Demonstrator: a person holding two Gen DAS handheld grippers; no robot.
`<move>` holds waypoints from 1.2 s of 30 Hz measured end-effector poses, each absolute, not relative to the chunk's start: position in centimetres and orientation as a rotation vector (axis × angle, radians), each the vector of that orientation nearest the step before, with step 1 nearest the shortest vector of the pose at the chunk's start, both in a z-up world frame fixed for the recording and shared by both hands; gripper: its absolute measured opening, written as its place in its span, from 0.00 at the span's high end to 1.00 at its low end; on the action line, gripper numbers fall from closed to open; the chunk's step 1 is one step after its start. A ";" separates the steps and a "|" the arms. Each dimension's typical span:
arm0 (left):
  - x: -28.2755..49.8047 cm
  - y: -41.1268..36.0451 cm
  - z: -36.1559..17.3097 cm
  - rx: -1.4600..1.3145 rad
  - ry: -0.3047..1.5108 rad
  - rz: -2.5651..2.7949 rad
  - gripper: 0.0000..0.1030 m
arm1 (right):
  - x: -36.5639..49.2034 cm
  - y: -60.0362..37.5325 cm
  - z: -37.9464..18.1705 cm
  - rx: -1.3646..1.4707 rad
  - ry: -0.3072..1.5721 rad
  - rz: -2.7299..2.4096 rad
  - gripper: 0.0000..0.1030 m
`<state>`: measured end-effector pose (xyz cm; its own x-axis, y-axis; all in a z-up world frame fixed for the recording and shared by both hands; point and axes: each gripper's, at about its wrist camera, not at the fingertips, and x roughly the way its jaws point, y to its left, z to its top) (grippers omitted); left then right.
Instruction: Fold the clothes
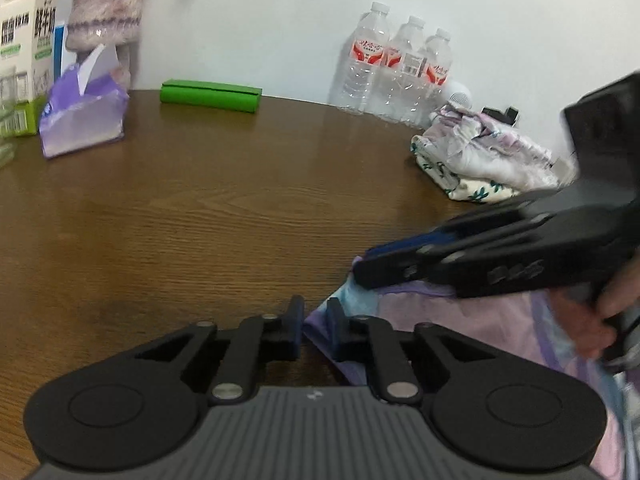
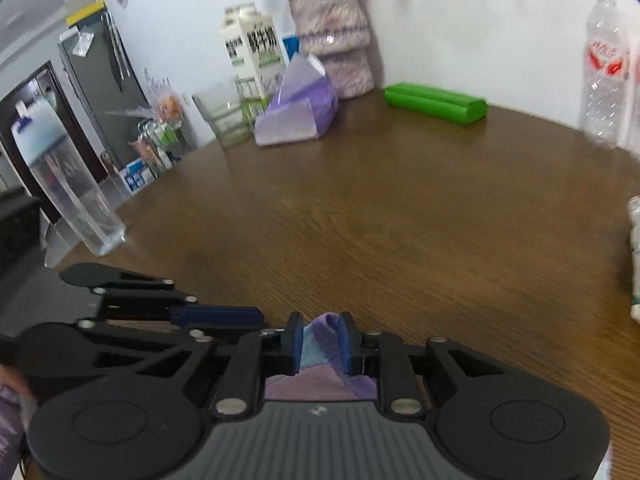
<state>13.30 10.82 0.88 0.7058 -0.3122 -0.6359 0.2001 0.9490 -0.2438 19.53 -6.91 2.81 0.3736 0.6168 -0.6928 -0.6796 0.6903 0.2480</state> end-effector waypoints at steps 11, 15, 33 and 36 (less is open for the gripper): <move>12.6 11.9 1.3 -0.214 0.681 -0.185 0.78 | 16.4 -9.9 3.0 -0.134 0.774 0.755 0.85; 9.8 11.7 4.1 -0.122 0.604 -0.211 0.76 | 11.8 -15.4 4.6 -0.219 0.748 0.697 0.83; 0.2 8.6 2.3 0.057 0.709 -0.175 0.46 | -0.5 -28.8 2.3 -0.105 0.672 0.475 0.79; 0.0 9.1 1.6 -0.011 0.746 -0.177 0.63 | 0.7 -30.1 1.8 0.003 0.700 0.423 0.77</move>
<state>0.00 9.11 1.58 0.7203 -0.1639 -0.6740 0.1559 0.9851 -0.0729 0.68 -30.14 1.81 0.6838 0.3786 -0.6238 -0.3767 0.9153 0.1427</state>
